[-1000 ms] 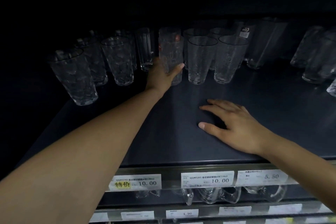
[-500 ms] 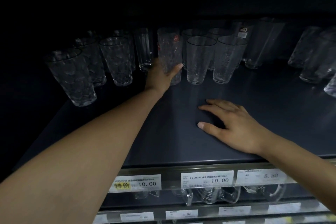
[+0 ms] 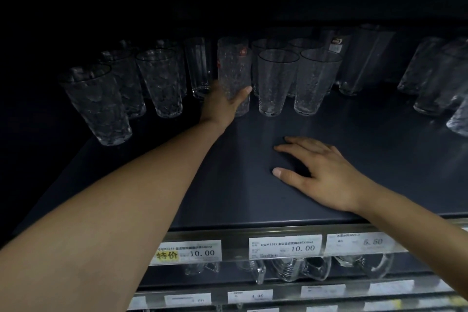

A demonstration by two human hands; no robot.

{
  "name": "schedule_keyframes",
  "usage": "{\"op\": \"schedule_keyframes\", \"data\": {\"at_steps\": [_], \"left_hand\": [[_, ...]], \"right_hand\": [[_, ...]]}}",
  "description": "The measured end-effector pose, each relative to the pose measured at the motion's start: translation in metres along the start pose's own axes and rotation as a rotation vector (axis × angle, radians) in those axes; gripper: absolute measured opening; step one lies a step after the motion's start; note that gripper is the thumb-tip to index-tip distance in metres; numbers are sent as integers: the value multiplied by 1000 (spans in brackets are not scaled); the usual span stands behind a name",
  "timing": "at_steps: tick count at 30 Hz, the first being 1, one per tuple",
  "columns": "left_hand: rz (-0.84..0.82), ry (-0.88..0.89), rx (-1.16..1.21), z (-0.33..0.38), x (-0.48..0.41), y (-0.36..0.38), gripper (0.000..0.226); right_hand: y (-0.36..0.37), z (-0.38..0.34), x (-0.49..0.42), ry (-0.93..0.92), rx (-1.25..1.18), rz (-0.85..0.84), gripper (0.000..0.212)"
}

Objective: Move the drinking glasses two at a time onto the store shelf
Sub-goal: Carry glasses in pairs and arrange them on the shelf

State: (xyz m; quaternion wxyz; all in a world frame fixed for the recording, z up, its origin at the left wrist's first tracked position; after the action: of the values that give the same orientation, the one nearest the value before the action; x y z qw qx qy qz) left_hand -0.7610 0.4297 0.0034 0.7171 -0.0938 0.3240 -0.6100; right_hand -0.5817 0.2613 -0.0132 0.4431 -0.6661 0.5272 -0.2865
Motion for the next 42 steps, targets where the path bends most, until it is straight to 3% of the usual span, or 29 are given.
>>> {"op": "schedule_keyframes", "data": {"at_steps": [17,23,26,31,42], "left_hand": [[-49,-79,19,0,16,-8,79],[-59,-202,63,-4,55,-27,39],[-106,-374,229,1,90,-44,14],[-239,-393,310,30,150,-64,7],[-330,-161,474,160,236,-38,10]], "right_hand": [[-1,1,0,-2,-28,7,69],[-5,3,0,26,-114,23,59],[-15,10,2,109,-362,93,46],[-50,11,33,197,-807,280,25],[-124,43,204,234,-913,632,25]]}}
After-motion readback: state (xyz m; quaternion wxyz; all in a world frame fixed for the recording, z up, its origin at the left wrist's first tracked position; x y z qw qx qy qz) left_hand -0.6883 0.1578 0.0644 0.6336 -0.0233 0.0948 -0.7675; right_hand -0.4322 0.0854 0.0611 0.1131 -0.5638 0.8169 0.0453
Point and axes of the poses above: each hand's wrist, its own x-axis away from the middle knuckle, its own y-axis out of the palm, z = x × y, the point moved 7 cm from there along -x, towards the middle knuckle, and after that the axes turned 11 degrees about -x, right-handed, at the moved point
